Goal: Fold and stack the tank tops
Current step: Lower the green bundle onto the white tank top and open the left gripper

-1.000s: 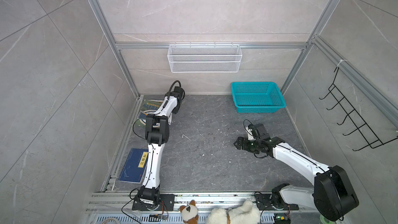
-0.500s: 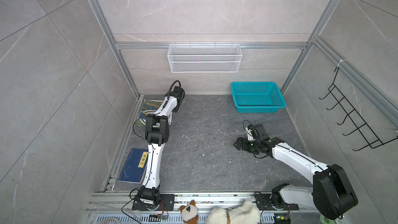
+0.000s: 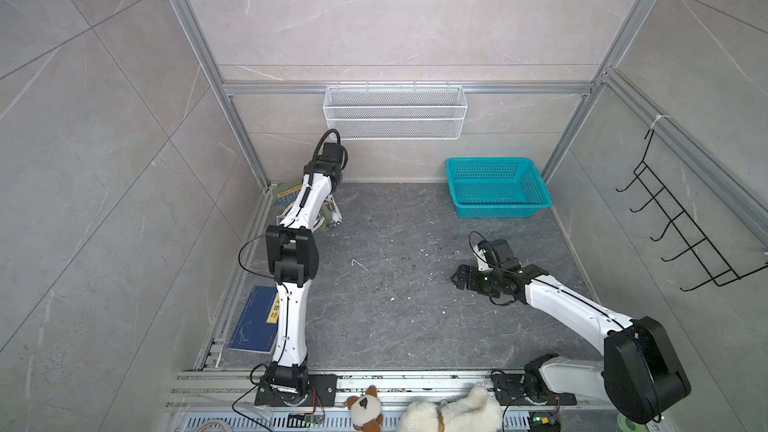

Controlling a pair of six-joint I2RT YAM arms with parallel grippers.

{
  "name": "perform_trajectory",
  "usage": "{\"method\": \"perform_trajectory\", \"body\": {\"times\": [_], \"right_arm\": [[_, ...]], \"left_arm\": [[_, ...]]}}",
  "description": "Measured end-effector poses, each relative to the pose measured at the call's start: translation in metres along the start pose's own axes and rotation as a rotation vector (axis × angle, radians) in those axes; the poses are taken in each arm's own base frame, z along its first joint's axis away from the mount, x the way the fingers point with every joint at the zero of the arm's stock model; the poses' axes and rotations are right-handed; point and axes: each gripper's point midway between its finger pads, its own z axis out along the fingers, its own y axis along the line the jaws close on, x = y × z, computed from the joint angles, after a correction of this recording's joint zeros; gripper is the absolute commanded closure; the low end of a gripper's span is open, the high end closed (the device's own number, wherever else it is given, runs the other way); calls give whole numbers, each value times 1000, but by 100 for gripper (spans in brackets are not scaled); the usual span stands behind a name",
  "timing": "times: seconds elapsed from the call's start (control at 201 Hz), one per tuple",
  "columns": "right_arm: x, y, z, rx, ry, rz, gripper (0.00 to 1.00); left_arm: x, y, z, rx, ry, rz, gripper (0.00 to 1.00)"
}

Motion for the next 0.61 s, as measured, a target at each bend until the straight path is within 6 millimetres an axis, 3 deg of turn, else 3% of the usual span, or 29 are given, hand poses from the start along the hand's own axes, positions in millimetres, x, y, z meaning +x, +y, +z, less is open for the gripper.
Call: {"method": "perform_trajectory", "body": {"times": [0.179,0.393,0.418,0.508,0.612], "right_arm": [[0,0,0,0,1,0,9],[1,-1,0,2,4,1,9],[1,-1,0,2,4,1,9],[2,-1,0,4,6,1,10],[2,-1,0,4,6,1,10]], "left_arm": [[0,-7,13,0,2,23,98],[5,-48,51,55,0,59,80],[5,-52,55,62,1,61,77],[4,-66,67,87,-9,59,47],[2,-72,73,103,-17,49,33]]}}
